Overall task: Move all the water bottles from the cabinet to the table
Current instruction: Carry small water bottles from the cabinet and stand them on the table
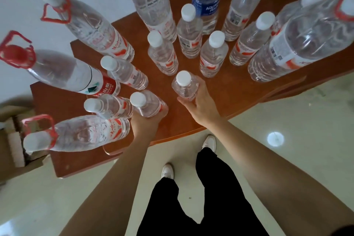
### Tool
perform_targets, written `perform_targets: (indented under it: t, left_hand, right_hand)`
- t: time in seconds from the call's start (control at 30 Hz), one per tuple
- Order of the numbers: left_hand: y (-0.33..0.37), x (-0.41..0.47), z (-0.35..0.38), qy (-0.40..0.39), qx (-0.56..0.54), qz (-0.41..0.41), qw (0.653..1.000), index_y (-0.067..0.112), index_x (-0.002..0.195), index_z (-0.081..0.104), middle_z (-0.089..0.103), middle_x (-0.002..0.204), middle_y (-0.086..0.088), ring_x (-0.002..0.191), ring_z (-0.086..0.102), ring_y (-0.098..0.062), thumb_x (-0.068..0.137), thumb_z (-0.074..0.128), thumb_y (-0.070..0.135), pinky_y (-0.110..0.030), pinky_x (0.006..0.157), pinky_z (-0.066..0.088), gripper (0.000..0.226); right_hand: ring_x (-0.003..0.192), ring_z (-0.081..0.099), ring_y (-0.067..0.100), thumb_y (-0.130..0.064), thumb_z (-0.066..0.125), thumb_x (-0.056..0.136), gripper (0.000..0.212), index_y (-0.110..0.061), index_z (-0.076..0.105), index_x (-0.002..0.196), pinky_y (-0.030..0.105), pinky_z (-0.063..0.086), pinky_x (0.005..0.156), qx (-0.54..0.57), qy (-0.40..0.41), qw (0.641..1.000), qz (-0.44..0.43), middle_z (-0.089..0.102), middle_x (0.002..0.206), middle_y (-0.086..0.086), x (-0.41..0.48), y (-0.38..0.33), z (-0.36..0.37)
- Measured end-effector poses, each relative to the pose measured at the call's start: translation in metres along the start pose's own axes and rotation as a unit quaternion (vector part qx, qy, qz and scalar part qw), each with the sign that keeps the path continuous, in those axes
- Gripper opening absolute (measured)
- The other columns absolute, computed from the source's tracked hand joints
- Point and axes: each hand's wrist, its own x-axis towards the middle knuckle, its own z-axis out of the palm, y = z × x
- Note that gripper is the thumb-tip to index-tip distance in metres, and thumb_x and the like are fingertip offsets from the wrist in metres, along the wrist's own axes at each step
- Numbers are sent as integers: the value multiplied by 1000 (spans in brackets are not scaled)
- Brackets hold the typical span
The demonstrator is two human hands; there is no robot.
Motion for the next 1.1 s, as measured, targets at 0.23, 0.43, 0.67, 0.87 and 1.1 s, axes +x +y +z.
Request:
perform_targets:
  t: [0.23,0.43,0.67,0.87,1.1]
  left_hand:
    - [-44,-38,-38,-112,66,36,991,24,120,60,70,103,8,92,68,-11,60,95,45,-16,66,53,73]
    - [-65,-61,-87,-186,129,157,961,29,114,55,66,95,17,90,65,-19,61,92,51,-35,77,48,68]
    - [-28,-121,-125,-275,182,348,878,18,128,39,49,110,6,95,54,-23,80,78,51,-35,79,43,70]
    - [15,-209,-121,-319,186,586,721,22,150,25,48,142,-3,118,59,-27,89,63,61,-44,85,56,82]
    - [-26,-379,-135,-375,174,750,516,19,156,26,63,119,-16,91,67,-39,94,47,69,-42,62,55,83]
  right_hand:
    - [133,49,20,-66,60,89,88,-21,22,155,43,52,104,45,63,992,96,41,150,2,-79,-12,17]
    - [109,64,33,-57,77,84,80,-15,39,140,58,56,92,189,234,926,227,58,123,15,-201,-43,46]
    - [118,62,16,-32,75,92,60,-15,39,137,41,51,104,287,491,776,272,61,132,2,-339,-104,64]
    - [98,64,-7,-20,71,95,32,-32,48,114,15,51,84,243,650,681,231,63,112,-13,-449,-152,49]
    - [108,56,5,-45,73,90,47,-30,47,127,30,49,89,105,776,558,276,54,118,-10,-628,-209,107]
